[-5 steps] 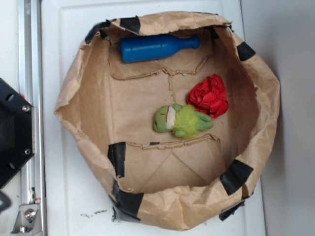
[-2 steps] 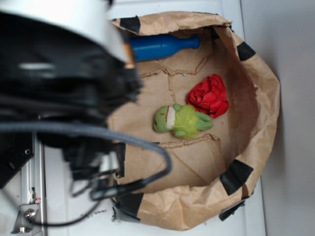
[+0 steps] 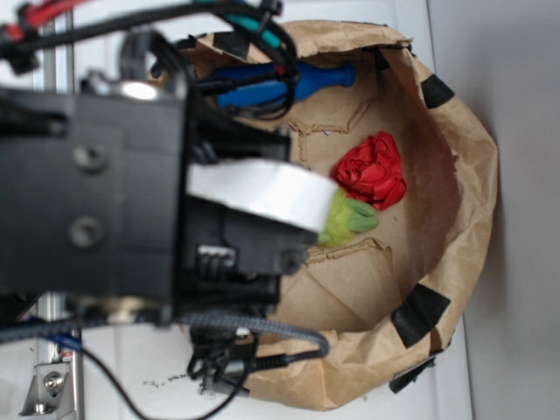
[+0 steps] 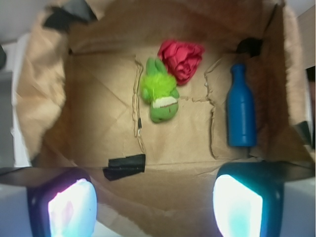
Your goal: Grab the blue bottle.
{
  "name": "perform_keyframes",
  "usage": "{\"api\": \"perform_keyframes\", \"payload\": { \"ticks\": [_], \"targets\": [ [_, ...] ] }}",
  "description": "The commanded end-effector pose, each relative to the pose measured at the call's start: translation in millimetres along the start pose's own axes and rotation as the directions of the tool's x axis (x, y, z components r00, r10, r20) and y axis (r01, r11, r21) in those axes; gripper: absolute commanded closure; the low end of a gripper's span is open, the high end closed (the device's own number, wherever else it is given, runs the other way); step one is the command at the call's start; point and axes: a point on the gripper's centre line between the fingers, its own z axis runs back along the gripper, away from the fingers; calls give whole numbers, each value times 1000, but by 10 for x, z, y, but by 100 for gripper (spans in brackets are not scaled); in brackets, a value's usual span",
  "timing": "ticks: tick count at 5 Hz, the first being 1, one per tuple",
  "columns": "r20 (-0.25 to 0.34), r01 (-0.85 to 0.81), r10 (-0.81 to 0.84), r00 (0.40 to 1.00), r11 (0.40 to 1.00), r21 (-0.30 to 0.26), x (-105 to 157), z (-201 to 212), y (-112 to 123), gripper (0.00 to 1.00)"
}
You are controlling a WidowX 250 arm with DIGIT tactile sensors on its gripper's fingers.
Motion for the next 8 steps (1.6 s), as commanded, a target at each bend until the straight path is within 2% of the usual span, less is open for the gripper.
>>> {"api": "perform_keyframes", "payload": {
  "ticks": [1,2,3,4,5,6,7,8],
  "targets": [
    [-12,-19,18,1000,996,-84,178,-207,418,0],
    [9,-7,8,1000,997,-77,326,-196,435,0],
    [28,18,-19,999,999,33,397,-364,318,0],
    [26,17,-20,999,995,94,451,-510,271,0],
    [39,-2,-2,999,994,107,312,-648,136,0],
    [19,-13,11,1000,996,87,345,-722,251,0],
    [21,-38,36,999,995,90,335,-756,406,0],
    [2,-50,50,999,995,87,312,-702,632,0]
  ]
}}
